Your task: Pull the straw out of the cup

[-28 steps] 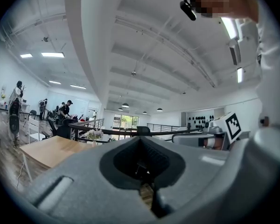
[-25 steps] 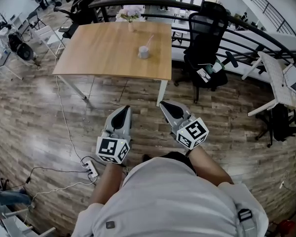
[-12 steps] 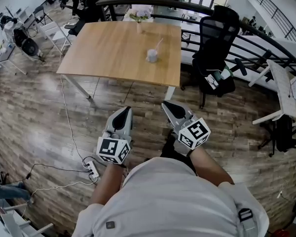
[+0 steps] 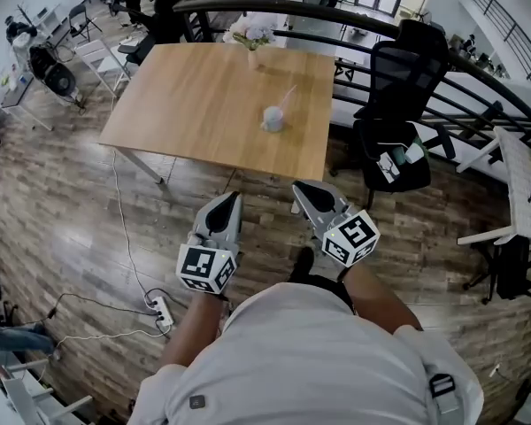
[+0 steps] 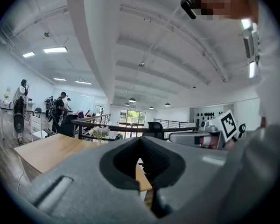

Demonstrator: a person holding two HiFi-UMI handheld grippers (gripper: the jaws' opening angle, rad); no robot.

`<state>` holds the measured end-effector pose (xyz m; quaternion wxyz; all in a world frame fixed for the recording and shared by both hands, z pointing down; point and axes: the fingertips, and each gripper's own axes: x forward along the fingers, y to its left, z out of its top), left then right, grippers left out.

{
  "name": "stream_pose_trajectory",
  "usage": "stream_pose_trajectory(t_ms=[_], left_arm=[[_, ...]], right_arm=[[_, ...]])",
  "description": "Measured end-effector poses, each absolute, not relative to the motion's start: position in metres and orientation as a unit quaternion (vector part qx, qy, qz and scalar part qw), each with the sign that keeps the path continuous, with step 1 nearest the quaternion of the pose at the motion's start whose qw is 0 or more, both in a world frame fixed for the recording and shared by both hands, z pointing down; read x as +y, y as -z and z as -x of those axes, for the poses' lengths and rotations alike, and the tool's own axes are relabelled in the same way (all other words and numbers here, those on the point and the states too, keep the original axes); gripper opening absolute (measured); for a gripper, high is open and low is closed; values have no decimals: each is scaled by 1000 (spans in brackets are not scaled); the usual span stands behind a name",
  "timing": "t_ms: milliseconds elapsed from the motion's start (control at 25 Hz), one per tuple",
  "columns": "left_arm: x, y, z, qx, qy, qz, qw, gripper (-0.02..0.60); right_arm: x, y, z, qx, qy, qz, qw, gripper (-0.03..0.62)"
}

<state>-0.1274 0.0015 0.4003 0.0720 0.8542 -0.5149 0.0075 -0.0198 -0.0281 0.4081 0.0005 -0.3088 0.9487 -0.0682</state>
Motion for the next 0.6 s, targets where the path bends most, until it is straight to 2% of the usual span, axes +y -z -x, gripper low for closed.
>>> stream_pose_trajectory(t_ms=[600], left_arm=[[-159,-404,25,-524,-12,-848,74,5]], right_arm=[[-186,-414,-86,951,94,293,-2,9]])
